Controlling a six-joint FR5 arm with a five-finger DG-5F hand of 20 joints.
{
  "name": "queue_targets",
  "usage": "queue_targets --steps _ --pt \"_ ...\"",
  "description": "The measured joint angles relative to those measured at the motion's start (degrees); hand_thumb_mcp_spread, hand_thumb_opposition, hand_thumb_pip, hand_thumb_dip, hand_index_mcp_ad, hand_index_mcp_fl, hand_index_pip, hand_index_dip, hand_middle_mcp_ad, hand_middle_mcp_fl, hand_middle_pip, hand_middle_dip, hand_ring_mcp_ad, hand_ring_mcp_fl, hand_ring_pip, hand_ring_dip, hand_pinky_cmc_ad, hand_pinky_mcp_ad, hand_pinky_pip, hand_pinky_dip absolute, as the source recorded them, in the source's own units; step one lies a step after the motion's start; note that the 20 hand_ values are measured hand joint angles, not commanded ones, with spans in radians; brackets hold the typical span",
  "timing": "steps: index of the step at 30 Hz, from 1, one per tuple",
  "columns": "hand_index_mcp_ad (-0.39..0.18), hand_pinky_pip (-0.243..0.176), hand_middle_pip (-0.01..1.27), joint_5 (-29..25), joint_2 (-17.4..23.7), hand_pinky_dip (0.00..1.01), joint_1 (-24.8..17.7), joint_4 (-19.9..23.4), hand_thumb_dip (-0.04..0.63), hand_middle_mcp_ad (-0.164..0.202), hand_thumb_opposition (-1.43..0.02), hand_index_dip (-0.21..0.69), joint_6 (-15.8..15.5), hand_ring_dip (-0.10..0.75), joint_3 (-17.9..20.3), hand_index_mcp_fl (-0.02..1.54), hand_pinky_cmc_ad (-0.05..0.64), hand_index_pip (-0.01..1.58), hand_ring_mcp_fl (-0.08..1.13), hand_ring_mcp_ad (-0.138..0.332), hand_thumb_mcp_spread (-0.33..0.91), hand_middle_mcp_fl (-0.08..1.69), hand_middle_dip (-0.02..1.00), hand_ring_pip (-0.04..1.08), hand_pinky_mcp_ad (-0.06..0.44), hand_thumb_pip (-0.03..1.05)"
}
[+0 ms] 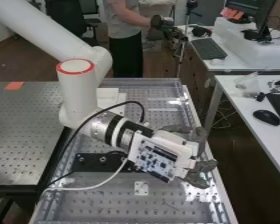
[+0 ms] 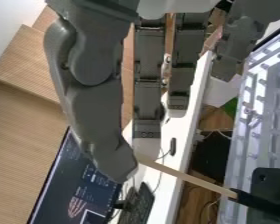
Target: Grab the chopstick and place it in the clear container
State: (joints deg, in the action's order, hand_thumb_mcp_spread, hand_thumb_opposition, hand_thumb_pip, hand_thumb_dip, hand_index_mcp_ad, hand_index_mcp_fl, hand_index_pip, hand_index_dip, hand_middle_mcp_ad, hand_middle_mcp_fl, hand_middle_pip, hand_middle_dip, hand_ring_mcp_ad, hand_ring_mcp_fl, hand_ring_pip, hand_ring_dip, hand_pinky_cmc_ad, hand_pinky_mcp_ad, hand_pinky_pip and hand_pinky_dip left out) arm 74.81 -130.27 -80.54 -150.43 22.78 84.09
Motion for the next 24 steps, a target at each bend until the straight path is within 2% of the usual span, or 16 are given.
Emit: queue_targets --steps 3,6,7,9,15,18,19,24 --pt "-0.173 0.040 0.23 -0.05 -0.13 0.15 -0.02 -0.05 0.314 -0.037 -1.03 0.494 0.03 0.476 -0.28 1.12 0.386 0.47 0.58 0.063 0.80 1.20 0.81 0.11 0.325 0.38" --pt "-0.152 0.040 0.23 -0.02 -0.33 0.15 -0.11 -0.17 0.314 -0.037 -1.05 0.494 -0.03 0.476 -0.76 1.13 0.386 0.46 0.58 0.063 0.80 1.22 0.81 0.11 0.323 0.38" --pt "-0.140 0.040 0.23 0.05 -0.37 0.15 -0.12 -0.20 0.314 -0.052 -1.05 0.494 -0.07 0.480 -0.84 1.13 0.389 0.45 0.57 0.066 0.81 1.22 0.81 0.11 0.323 0.38" --pt "-0.136 0.040 0.23 0.09 -0.51 0.15 -0.17 -0.45 0.314 -0.068 -1.05 0.496 -0.40 0.492 -1.25 1.13 0.393 0.45 0.60 0.066 0.82 1.22 0.81 0.12 0.326 0.38" --pt "-0.089 0.040 0.23 0.23 -0.62 0.15 -0.19 -0.91 0.314 -0.068 -1.05 0.529 -1.07 0.492 -1.89 1.15 0.389 0.43 0.61 0.066 0.82 1.24 0.81 0.12 0.325 0.38" --pt "-0.082 0.044 0.23 0.38 -0.48 0.15 -0.15 -0.91 0.314 -0.070 -1.05 0.529 -1.62 0.492 -2.11 1.16 0.394 0.41 0.61 0.063 0.82 1.24 0.80 0.12 0.325 0.38" --pt "-0.075 0.040 0.23 0.42 -0.41 0.15 -0.12 -0.90 0.314 -0.080 -1.05 0.529 -1.81 0.492 -2.17 1.16 0.389 0.41 0.61 0.066 0.82 1.24 0.80 0.12 0.326 0.38" --pt "-0.072 0.044 0.23 0.94 0.29 0.15 0.14 -0.70 0.314 -0.077 -1.05 0.545 -3.65 0.492 -2.71 1.18 0.400 0.38 0.65 0.063 0.82 1.25 0.80 0.12 0.323 0.38"
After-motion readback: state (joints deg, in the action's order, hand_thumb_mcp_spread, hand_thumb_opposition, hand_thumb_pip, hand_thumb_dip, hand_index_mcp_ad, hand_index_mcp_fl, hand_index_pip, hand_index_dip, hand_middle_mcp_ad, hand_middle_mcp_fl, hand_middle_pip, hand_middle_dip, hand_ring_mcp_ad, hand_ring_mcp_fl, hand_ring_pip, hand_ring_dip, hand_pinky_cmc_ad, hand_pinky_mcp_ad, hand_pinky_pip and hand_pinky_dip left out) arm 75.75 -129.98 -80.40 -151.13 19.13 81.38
